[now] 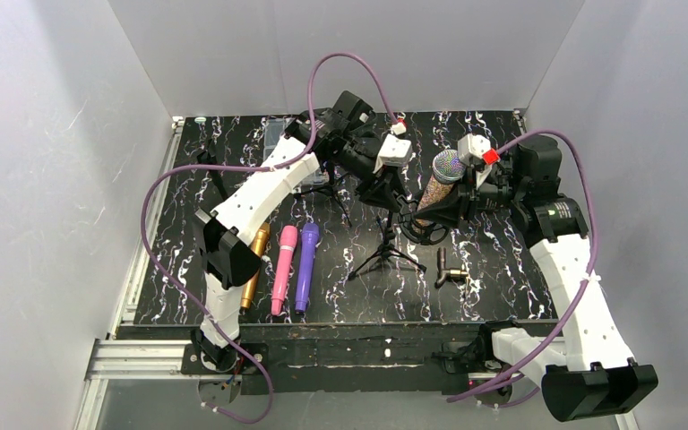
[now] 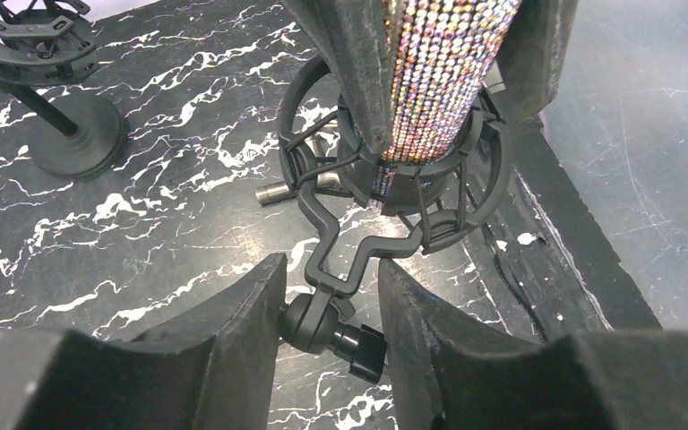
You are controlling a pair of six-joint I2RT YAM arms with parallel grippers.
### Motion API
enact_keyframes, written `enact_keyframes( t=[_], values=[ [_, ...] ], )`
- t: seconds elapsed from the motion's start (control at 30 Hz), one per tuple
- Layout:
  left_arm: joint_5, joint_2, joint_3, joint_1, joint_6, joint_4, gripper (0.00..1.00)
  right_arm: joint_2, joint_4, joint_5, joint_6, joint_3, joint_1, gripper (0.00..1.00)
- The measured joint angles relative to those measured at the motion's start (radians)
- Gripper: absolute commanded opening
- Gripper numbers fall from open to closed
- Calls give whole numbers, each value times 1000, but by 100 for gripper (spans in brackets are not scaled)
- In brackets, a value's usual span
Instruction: Remove the microphone from the stand
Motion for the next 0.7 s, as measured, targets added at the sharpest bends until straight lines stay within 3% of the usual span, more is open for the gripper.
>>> enact_keyframes(
  t=[0.17, 0.4, 0.7],
  values=[
    [-12, 0, 0, -3, 5, 3, 0, -10, -6, 15, 7, 0, 0, 1],
    [-57, -1, 0, -19, -9, 6, 0, -30, -18, 80, 36, 0, 3, 1],
    [-226, -30, -19, -76, -14, 8, 0, -54, -47, 188, 106, 0, 9, 1]
  ],
)
